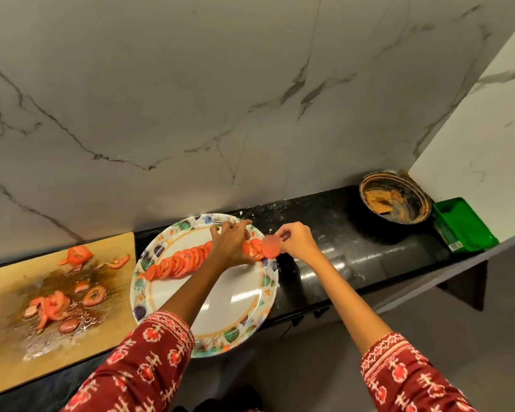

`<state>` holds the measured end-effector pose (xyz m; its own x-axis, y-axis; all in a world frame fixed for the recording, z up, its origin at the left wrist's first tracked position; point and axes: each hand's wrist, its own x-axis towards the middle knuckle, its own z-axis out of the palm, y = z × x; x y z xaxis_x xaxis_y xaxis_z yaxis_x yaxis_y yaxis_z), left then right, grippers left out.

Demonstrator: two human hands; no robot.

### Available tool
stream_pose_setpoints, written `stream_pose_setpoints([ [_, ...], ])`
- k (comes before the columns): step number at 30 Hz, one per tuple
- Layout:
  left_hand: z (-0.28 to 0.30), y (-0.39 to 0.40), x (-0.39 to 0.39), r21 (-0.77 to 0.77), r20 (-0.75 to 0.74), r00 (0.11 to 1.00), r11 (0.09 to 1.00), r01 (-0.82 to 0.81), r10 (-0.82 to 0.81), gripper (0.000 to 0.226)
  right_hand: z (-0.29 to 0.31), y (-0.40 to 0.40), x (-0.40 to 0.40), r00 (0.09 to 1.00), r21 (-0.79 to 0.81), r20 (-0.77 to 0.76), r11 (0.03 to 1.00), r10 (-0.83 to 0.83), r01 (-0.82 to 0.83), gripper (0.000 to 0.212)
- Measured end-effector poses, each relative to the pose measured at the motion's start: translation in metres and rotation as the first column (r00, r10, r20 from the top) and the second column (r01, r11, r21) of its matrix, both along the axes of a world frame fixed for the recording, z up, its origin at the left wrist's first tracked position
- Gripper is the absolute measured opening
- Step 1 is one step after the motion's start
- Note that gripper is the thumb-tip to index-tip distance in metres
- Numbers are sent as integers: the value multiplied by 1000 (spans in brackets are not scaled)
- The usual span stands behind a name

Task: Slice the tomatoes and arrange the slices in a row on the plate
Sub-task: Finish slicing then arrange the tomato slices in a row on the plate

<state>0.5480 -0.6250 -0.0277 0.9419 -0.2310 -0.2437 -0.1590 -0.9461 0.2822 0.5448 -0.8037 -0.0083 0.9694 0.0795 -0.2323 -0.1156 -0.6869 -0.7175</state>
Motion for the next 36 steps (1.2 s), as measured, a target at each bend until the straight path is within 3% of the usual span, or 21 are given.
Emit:
stream_pose_setpoints([
  [8, -3, 4, 3, 89, -36, 995, 992, 92, -89, 94, -1, -1, 7, 999, 16, -13, 999, 32, -32, 12],
  [18, 7, 2, -4, 94, 36, 980, 977, 191, -195, 67, 4, 5, 12, 998, 29, -11, 997, 67, -66, 12],
  [24, 9, 4, -2, 168, 52, 976, 965, 200, -212, 72, 1, 8, 13, 999, 33, -10, 998, 53, -52, 13],
  [36, 1, 13, -7, -6, 111, 991, 997, 71, -69, 69, -1, 20, 16, 993, 11, -58, 995, 98, -97, 18],
])
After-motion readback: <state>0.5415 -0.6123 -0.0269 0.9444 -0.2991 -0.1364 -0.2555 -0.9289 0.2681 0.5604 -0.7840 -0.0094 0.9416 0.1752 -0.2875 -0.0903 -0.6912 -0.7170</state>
